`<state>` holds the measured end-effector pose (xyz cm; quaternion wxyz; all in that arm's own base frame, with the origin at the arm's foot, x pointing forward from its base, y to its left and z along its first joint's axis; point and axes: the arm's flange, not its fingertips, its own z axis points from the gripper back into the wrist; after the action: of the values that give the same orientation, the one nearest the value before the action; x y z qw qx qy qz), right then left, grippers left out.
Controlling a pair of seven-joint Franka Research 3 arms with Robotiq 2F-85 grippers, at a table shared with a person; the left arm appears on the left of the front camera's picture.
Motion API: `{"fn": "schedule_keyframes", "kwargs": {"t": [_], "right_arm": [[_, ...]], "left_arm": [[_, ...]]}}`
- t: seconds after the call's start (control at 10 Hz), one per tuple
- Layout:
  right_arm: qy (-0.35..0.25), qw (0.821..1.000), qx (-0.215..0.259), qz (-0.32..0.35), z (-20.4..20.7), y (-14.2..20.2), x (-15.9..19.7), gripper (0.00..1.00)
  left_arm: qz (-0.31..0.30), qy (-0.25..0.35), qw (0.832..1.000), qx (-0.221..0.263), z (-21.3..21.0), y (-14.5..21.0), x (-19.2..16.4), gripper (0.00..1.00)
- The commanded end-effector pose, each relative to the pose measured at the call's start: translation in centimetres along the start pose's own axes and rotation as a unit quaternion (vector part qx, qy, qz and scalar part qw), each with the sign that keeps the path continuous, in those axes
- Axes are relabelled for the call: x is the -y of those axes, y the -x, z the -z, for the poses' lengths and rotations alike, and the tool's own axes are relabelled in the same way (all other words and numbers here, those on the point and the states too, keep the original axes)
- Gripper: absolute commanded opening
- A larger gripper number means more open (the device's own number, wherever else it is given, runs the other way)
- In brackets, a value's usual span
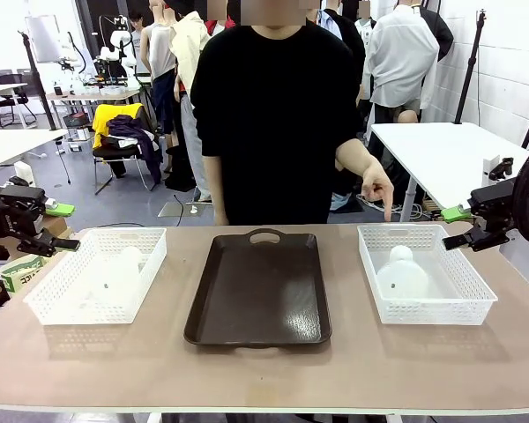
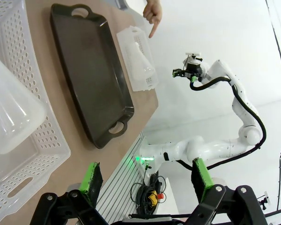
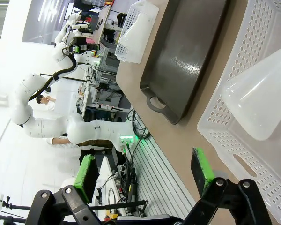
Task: Prepare the laboratory tools.
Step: Pick up the Big flask that the person points to.
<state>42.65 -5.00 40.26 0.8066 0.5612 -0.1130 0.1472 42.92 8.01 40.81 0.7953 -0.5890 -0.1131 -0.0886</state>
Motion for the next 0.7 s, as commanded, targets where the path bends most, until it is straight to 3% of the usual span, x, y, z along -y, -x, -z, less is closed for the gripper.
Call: {"fn": "schedule_keyframes", "kwargs": {"t": [0.0, 0.2, 0.4, 0.6], "right_arm": [[0.001, 1.000, 0.001, 0.007, 0.2, 0.0, 0.0, 1.00], [0.000, 1.000, 0.000, 0.000, 0.0, 0.0, 0.0, 1.00], [0.093, 0.996, 0.013, 0.014, -0.7, -1.3, -2.4, 1.00], [0.208, 0.976, 0.015, 0.060, 0.7, -4.2, -4.8, 1.00]], "left_arm": [[0.002, -0.003, 1.000, -0.005, -0.2, 0.1, 0.0, 1.00], [0.002, -0.003, 1.000, -0.005, -0.2, 0.1, 0.0, 1.00], [0.002, -0.003, 1.000, -0.005, -0.2, 0.1, 0.0, 1.00], [0.002, -0.003, 1.000, -0.005, -0.2, 0.1, 0.0, 1.00]]}}
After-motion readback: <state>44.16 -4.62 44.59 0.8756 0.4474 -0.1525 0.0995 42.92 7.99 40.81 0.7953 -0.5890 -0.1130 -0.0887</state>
